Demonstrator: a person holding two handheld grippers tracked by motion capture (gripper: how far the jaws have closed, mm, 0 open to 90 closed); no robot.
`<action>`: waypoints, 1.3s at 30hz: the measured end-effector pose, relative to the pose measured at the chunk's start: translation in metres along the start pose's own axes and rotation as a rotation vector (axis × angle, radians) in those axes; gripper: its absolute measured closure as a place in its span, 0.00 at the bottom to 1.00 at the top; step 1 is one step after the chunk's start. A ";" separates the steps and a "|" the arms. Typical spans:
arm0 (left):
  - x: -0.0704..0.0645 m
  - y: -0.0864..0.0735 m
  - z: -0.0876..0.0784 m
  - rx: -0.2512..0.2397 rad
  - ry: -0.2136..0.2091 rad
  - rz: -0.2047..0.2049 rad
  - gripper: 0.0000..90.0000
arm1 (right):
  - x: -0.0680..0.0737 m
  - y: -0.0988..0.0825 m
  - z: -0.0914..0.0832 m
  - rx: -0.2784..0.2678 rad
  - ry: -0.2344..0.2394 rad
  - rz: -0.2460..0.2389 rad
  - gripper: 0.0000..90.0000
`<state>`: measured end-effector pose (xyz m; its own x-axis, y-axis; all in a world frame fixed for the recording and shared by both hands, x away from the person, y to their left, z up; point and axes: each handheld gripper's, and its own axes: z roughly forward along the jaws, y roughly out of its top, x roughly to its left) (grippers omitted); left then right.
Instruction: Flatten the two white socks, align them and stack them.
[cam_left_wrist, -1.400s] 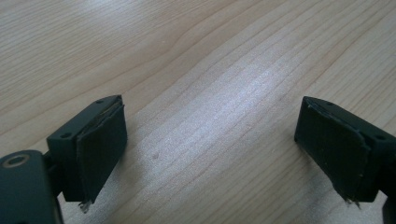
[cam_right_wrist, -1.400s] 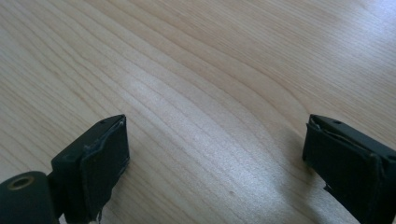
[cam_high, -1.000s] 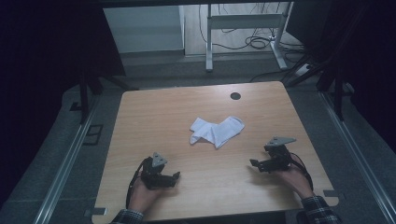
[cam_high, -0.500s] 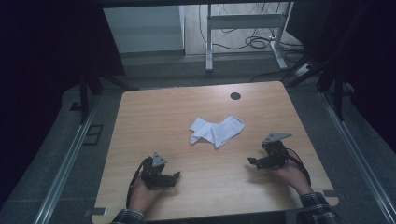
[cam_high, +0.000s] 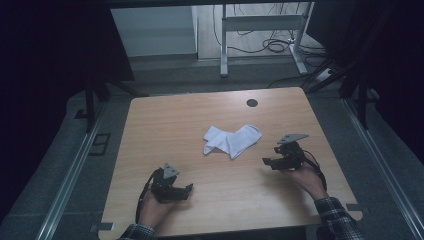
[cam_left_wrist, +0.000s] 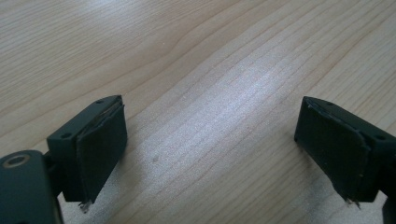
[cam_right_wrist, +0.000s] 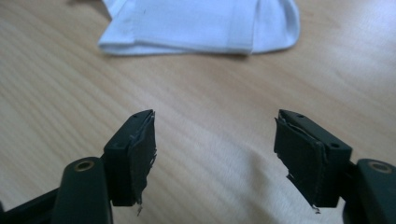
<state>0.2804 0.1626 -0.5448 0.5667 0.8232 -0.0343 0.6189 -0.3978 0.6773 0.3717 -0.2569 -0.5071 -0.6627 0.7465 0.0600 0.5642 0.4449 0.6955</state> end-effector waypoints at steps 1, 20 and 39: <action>0.000 0.000 0.000 -0.002 0.001 -0.002 0.11 | -0.001 0.002 0.001 -0.007 -0.002 0.004 0.34; 0.000 0.000 0.000 -0.004 0.001 -0.002 0.11 | -0.008 0.058 0.031 0.023 0.005 0.007 0.65; 0.000 0.000 0.000 -0.003 0.000 0.000 0.11 | -0.021 0.083 0.074 0.049 -0.022 0.046 0.75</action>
<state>0.2804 0.1626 -0.5450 0.5663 0.8235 -0.0343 0.6176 -0.3965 0.6793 0.4690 -0.1991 -0.5037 -0.6245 0.7774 0.0753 0.6181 0.4330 0.6560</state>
